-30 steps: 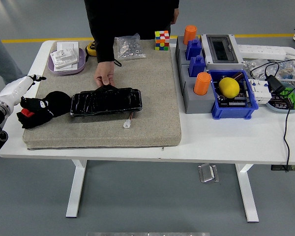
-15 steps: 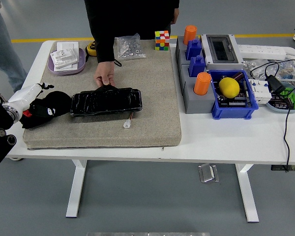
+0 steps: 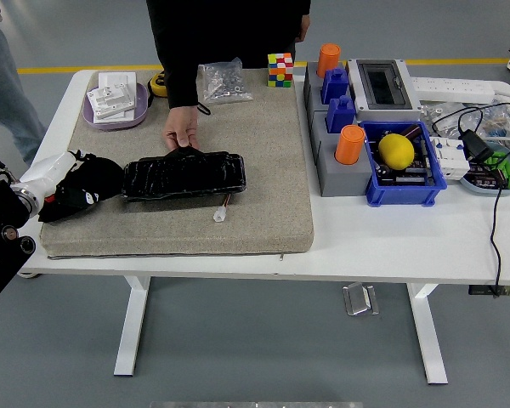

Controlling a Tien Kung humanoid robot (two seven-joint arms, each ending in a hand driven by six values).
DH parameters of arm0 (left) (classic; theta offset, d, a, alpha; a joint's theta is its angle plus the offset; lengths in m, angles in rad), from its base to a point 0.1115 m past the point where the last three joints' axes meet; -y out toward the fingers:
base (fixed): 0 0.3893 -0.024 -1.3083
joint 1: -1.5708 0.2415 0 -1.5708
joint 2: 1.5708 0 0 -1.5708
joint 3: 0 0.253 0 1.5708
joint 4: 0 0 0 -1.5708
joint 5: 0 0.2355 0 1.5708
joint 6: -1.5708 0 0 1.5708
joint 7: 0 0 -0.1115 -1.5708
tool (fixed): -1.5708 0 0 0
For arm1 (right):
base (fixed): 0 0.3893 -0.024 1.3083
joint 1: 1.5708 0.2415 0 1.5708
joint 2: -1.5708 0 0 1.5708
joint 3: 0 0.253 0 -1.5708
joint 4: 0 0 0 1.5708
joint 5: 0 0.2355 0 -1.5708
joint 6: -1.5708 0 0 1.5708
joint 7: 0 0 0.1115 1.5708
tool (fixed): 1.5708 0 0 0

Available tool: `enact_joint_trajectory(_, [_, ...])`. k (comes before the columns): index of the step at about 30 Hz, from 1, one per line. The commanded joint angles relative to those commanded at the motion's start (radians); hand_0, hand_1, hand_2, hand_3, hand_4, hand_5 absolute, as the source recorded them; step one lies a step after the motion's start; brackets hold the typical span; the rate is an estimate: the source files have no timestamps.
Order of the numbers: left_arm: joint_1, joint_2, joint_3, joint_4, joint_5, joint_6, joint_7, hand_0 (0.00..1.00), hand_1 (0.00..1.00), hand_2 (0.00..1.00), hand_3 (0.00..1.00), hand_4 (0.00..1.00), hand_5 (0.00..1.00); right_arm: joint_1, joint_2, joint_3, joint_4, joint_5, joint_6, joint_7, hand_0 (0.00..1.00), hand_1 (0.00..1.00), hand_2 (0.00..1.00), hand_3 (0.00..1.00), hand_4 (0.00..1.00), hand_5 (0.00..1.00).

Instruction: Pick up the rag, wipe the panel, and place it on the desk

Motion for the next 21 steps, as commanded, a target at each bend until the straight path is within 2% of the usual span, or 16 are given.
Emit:
enact_joint_trajectory(1, [0.0, -0.001, 0.0, 0.002, 0.0, 0.004, -0.002, 0.761, 0.872, 0.9, 0.871, 0.781, 0.213, 0.0, 0.0, 0.0, 0.0, 0.0, -0.001, 0.0, 0.723, 0.61, 0.68, 0.592, 0.998, 0.43])
enact_joint_trajectory(2, [-0.001, -0.002, 0.002, 0.004, -0.001, 0.005, -0.003, 0.73, 0.813, 0.876, 0.862, 0.766, 0.205, 0.0, -0.001, 0.004, 0.0, -0.002, -0.001, 0.0, 0.722, 0.61, 0.679, 0.591, 0.998, 0.43])
enact_joint_trajectory(7, [-0.004, -0.004, 0.007, 0.02, -0.001, 0.011, -0.005, 0.73, 0.813, 0.876, 0.862, 0.766, 0.205, -0.002, -0.003, 0.023, 0.001, -0.012, -0.004, 0.002, 0.722, 0.61, 0.679, 0.591, 0.998, 0.43])
enact_joint_trajectory(8, [-0.003, -0.004, 0.008, 0.021, -0.002, 0.013, -0.006, 0.662, 0.757, 0.845, 0.842, 0.741, 0.174, -0.002, -0.003, 0.025, 0.001, -0.014, -0.004, 0.002, 0.722, 0.61, 0.68, 0.59, 0.998, 0.429])
enact_joint_trajectory(13, [-0.002, -0.007, 0.018, 0.036, -0.003, 0.018, -0.005, 0.662, 0.757, 0.845, 0.842, 0.741, 0.174, -0.004, -0.003, 0.03, 0.001, -0.017, -0.005, 0.004, 0.722, 0.61, 0.68, 0.59, 0.998, 0.429])
enact_joint_trajectory(14, [-0.002, -0.008, 0.019, 0.037, -0.003, 0.02, -0.004, 0.618, 0.665, 0.833, 0.796, 0.675, 0.114, -0.004, -0.003, 0.031, 0.001, -0.017, -0.006, 0.004, 0.723, 0.61, 0.679, 0.59, 0.998, 0.429])
enact_joint_trajectory(19, [-0.001, -0.008, 0.026, 0.042, 0.002, 0.025, -0.001, 0.618, 0.665, 0.833, 0.796, 0.675, 0.114, -0.004, -0.004, 0.032, 0.001, -0.017, -0.006, 0.004, 0.723, 0.61, 0.679, 0.59, 0.998, 0.429])
enact_joint_trajectory(20, [-0.001, -0.009, 0.026, 0.042, 0.001, 0.027, 0.0, 0.473, 0.503, 0.824, 0.744, 0.536, 0.041, -0.004, -0.004, 0.032, 0.001, -0.018, -0.006, 0.004, 0.723, 0.609, 0.678, 0.589, 0.998, 0.429])
enact_joint_trajectory(21, [0.0, -0.009, 0.027, 0.042, 0.004, 0.03, 0.002, 0.473, 0.503, 0.824, 0.744, 0.536, 0.041, -0.004, -0.004, 0.029, 0.001, -0.016, -0.006, 0.004, 0.723, 0.609, 0.678, 0.589, 0.998, 0.429])
